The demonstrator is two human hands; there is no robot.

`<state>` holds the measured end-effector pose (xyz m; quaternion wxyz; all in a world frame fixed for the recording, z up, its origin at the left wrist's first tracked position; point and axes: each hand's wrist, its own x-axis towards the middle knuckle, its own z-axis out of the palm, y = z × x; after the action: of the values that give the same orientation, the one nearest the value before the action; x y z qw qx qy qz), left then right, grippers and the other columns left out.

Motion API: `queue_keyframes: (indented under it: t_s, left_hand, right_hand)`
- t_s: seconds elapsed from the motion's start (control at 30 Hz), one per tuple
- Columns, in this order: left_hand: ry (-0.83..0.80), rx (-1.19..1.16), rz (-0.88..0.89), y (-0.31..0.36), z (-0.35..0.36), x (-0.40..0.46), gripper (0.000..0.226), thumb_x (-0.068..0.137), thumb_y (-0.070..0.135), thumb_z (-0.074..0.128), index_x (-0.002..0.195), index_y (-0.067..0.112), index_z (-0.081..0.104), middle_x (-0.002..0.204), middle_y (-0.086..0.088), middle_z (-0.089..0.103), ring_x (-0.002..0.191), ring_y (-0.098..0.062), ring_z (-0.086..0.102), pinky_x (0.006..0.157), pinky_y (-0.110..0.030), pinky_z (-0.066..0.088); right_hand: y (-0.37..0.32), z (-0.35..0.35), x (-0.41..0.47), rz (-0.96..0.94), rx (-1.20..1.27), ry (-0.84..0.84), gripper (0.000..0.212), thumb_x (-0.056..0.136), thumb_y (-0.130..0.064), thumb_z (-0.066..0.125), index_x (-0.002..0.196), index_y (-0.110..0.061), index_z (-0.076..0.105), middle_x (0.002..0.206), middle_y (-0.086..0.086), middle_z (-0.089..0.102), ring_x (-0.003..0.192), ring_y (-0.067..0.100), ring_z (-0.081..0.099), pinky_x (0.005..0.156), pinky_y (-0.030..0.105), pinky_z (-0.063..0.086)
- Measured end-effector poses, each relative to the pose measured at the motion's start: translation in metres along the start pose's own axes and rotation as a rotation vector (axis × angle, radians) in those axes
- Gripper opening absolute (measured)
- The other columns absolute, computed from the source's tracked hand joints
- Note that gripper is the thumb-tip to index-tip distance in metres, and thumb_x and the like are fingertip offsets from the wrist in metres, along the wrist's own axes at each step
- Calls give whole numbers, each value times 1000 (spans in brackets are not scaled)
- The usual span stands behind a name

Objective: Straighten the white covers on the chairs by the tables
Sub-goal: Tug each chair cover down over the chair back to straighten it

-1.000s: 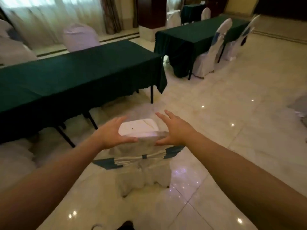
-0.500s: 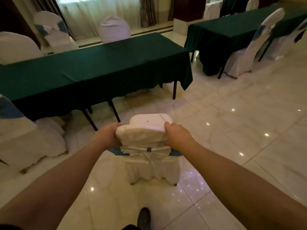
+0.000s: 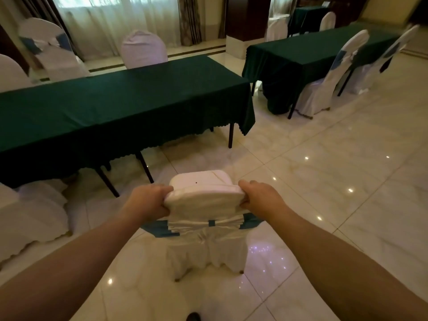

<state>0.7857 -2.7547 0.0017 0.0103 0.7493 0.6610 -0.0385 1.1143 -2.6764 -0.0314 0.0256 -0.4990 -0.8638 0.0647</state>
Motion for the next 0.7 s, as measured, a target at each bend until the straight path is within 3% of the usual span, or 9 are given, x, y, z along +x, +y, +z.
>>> queue_keyframes:
  t_s: [0.2, 0.4, 0.7]
  left_hand:
    - [68, -22, 167, -4, -11, 46, 32, 73, 49, 69, 102, 39, 61, 84, 14, 63, 73, -7, 58, 67, -28, 52]
    - [43, 10, 246, -2, -20, 90, 25, 74, 47, 65, 96, 38, 57, 78, 13, 53, 70, -9, 53, 65, -32, 52]
    - [57, 111, 222, -3, -18, 174, 31, 69, 44, 75, 96, 38, 60, 77, 15, 54, 66, -7, 52, 57, -25, 42]
  right_hand:
    - [27, -28, 27, 77, 4, -8, 44, 76, -43, 75, 93, -32, 35, 86, 0, 54, 73, 24, 52, 62, 36, 45]
    - [42, -29, 38, 163, 20, -47, 42, 82, -44, 73, 102, -25, 41, 93, 2, 53, 79, 24, 53, 67, 36, 46]
    - [91, -17, 97, 153, 116, 6, 42, 78, -41, 74, 93, -26, 37, 86, 2, 51, 75, 27, 51, 62, 34, 38]
